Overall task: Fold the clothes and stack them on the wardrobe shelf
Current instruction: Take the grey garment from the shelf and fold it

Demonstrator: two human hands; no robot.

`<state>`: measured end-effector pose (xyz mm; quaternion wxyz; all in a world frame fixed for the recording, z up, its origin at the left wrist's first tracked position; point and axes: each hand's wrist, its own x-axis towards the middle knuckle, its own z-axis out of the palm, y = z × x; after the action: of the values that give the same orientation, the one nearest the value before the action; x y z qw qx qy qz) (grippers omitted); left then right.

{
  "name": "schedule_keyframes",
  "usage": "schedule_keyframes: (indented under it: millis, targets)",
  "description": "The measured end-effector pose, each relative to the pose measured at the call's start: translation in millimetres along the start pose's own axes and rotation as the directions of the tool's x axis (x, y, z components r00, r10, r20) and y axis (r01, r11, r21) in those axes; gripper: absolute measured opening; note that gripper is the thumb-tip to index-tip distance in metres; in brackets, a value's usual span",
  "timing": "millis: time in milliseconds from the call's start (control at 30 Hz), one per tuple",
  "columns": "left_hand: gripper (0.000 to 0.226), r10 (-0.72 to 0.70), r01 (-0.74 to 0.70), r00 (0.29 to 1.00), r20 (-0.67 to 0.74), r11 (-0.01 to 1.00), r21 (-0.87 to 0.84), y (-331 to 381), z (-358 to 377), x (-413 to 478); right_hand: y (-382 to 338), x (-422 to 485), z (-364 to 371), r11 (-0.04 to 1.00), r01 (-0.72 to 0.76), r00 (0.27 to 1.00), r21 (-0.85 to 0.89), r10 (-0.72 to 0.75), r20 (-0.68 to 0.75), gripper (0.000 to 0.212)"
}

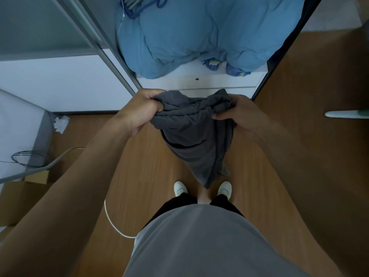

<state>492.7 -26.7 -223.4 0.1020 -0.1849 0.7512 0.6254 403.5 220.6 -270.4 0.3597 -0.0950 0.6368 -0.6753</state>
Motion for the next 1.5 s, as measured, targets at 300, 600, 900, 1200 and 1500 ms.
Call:
schedule_keyframes:
  millis: [300,600,900,1200,1500]
  targets:
    - [0.074,-0.006,0.037,0.996,0.087,0.928,-0.371,-36,-20,14,-24,-11,19,0.995,0.079,0.987,0.063,-0.069,-0.142,0.032]
    - [0.070,0.061,-0.046,0.995,0.073,0.978,-0.201,-59,13,23,-49,-19,31,0.989,0.067,0.983,0.135,-0.043,-0.177,0.035]
    - [0.015,0.060,-0.083,0.996,-0.065,0.881,-0.465,7,30,26,-71,-23,-19,0.987,0.030,0.983,0.159,0.000,-0.183,0.043]
    - [0.034,-0.038,-0.025,0.995,-0.093,0.801,-0.598,50,45,21,13,-19,3,0.856,-0.162,0.961,0.490,0.249,-0.117,0.034]
    - [0.022,-0.091,0.029,0.971,-0.223,0.964,-0.264,29,-8,28,-14,-15,28,0.911,-0.030,0.987,0.412,0.091,-0.131,0.026]
